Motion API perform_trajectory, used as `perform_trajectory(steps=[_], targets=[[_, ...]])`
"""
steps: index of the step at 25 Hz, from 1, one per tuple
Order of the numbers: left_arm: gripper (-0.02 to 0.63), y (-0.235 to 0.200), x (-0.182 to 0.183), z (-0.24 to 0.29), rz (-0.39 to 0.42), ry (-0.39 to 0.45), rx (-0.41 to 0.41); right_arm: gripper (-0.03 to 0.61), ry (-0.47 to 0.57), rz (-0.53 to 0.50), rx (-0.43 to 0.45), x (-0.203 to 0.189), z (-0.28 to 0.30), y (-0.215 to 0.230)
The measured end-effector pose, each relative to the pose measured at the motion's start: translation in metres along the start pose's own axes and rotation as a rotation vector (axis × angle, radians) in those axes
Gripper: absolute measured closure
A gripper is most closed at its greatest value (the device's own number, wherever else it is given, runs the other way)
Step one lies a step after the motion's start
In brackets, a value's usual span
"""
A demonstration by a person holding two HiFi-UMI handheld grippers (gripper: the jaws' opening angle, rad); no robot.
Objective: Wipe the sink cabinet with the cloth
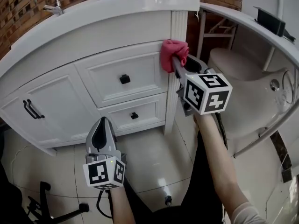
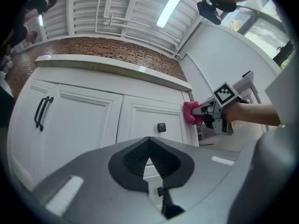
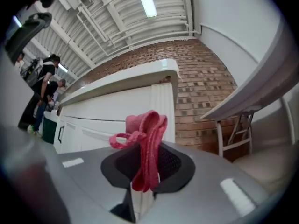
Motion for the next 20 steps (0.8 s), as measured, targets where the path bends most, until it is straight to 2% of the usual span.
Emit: perform_trajectory(steps=[3, 6, 10, 13, 16, 20], targets=[[0.598, 0.009, 0.012, 0.009, 0.001, 0.019, 0.011, 0.517, -0.015, -0.060, -0.044, -0.005, -0.007, 0.023], [0.598, 0.007, 0.017, 0.005, -0.005, 0.020, 0.017, 0.517, 0.008, 0.006, -0.002, -0.007, -0.020, 0.004], [0.598, -0.012, 0.018, -0.015, 0.001, 0.018, 0.052, 0.517, 0.063, 0.108, 0.122, -0.014, -0.035, -0.087], [0.598, -0.034, 0.014, -0.035, -0.026, 0.021, 0.080, 0.517, 0.039, 0.148, 0.216, -0.032, -0.033, -0.170], [0.598, -0.051, 0.007, -0.058, -0.032, 0.000, 0.088, 0.517, -0.006, 0.120, 0.266, -0.051, -0.022, -0.233], [0.598, -0.074, -0.008, -0.079, -0.064, -0.024, 0.104, 0.517, -0.017, 0.066, 0.261, -0.061, -0.010, -0.271]])
Point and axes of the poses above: the fingertips, and each gripper's own axes: z forward along the fingers, y to its right, x out of its top, the point moved 4 cm from there along -z, backward along the fingers, and after that the axes turned 14 degrees about -x, right-handed, at the moved point
